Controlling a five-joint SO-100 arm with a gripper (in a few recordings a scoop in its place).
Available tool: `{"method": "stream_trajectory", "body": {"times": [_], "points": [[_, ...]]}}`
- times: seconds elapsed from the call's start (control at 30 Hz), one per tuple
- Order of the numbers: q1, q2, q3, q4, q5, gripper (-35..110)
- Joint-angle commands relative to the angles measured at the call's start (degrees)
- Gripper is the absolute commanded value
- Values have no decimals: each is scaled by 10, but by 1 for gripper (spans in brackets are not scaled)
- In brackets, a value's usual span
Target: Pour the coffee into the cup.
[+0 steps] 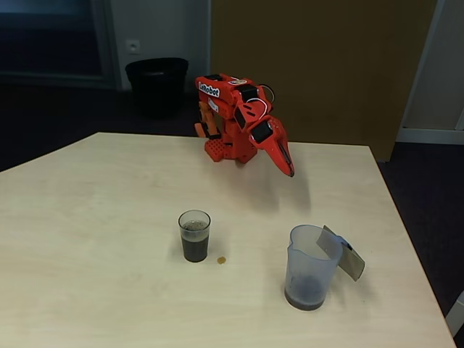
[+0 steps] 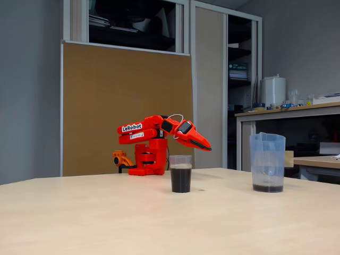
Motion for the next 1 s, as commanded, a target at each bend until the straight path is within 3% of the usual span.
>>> {"method": "stream_trajectory", "body": {"times": [0.0,0.97], "points": [[-3,14,10,5,4,0],[-2,13,10,21,-33,0]]}}
